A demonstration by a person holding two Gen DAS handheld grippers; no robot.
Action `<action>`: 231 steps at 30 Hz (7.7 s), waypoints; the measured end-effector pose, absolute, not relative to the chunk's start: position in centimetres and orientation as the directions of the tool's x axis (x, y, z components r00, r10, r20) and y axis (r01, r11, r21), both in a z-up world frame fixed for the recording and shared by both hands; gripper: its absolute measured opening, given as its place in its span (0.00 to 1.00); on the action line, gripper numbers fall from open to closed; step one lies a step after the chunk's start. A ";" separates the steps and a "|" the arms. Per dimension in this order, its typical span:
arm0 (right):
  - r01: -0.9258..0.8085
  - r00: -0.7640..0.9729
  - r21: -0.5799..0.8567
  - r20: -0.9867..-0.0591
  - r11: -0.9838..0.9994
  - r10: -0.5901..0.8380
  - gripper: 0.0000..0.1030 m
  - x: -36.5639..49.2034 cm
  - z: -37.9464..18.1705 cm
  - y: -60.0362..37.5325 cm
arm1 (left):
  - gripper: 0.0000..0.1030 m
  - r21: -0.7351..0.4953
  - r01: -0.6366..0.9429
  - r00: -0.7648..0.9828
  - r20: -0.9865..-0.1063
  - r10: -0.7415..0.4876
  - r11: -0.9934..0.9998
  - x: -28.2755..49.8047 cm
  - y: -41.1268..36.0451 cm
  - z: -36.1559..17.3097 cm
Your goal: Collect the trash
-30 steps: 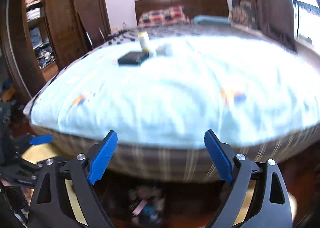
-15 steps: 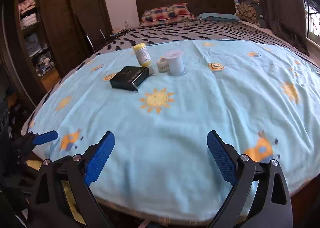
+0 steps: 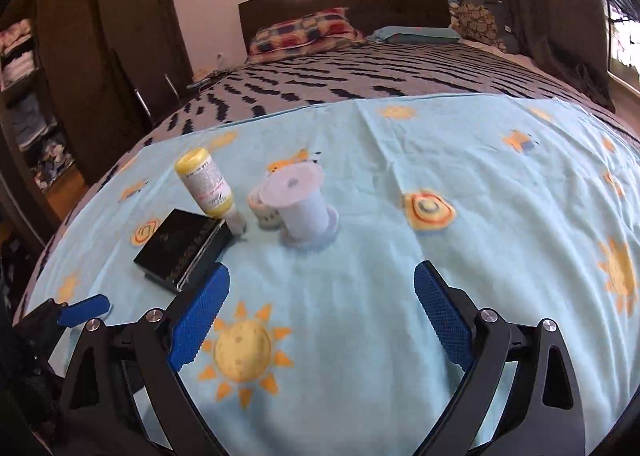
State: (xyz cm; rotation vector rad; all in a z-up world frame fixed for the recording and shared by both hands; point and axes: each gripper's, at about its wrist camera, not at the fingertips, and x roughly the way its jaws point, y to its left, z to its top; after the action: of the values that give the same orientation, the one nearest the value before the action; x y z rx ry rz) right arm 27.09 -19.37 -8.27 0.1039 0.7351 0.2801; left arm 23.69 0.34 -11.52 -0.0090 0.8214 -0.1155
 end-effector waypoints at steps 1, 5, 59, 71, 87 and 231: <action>-0.215 0.705 0.193 -0.648 0.957 0.289 0.91 27.5 -8.2 -19.2 | 0.92 -0.052 0.093 0.674 -0.732 -0.101 0.994 24.3 0.4 -11.5; -0.210 0.701 0.182 -0.657 0.961 0.277 0.91 29.6 -7.8 -18.0 | 0.92 -0.050 0.066 0.676 -0.733 -0.081 0.997 26.2 0.5 -11.2; -0.405 0.700 0.230 -0.544 0.885 0.462 0.47 8.0 -7.0 -21.7 | 0.70 -0.138 0.167 0.748 -0.627 -0.216 0.976 6.7 3.8 -9.6; -0.429 0.633 0.253 -0.601 0.867 0.489 0.47 -0.3 -11.0 -20.3 | 0.70 -0.152 0.220 0.688 -0.676 -0.264 0.964 -3.9 1.7 -13.5; -0.324 0.431 0.370 -0.761 0.870 0.485 0.47 0.0 -22.1 -19.2 | 0.70 -0.188 0.182 0.465 -0.848 -0.253 0.965 -1.7 0.6 -24.6; -0.363 0.681 0.144 -0.633 0.921 0.368 0.34 20.5 -5.3 -20.7 | 0.77 -0.081 0.197 0.686 -0.701 -0.196 0.977 25.2 0.2 -8.2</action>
State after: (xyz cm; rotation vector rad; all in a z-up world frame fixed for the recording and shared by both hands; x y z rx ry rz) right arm 20.45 -20.69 -5.26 0.0064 0.7115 0.4100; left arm 25.17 0.21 -8.21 0.0008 0.7844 -0.2197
